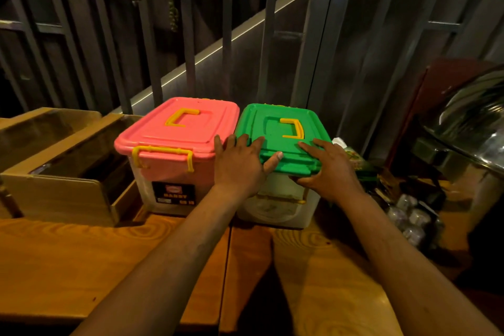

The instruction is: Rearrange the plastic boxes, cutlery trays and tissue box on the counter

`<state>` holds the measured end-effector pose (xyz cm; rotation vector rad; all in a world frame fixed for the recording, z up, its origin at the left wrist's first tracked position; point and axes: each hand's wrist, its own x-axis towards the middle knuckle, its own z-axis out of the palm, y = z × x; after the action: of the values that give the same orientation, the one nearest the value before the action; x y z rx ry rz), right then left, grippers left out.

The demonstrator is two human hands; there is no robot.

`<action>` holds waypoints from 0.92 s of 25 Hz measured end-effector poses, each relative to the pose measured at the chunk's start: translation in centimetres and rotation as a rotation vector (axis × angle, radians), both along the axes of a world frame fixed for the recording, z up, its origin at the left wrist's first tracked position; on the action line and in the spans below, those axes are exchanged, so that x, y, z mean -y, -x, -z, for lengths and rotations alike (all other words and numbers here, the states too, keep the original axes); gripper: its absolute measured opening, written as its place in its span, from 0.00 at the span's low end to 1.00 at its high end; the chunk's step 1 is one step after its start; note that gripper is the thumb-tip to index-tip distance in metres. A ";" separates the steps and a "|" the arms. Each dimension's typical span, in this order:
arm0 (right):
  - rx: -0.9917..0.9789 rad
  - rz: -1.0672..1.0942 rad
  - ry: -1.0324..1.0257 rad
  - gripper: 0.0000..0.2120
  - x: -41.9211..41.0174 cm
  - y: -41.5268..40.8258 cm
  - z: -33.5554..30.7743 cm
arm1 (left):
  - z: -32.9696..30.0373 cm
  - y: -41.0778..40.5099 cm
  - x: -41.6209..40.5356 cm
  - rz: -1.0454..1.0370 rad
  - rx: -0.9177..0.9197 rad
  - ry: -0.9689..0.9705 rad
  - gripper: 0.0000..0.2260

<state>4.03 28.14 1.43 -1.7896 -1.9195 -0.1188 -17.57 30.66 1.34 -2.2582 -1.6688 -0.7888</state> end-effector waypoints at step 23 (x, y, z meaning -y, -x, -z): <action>0.094 0.148 0.085 0.45 8.6 1.6 1.5 | 2.1 -2.8 6.9 0.134 0.051 0.045 0.30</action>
<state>2.47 19.59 -0.06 -2.0158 -1.8796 -0.1777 -14.81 23.73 -0.74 -2.4218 -1.5851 -0.8534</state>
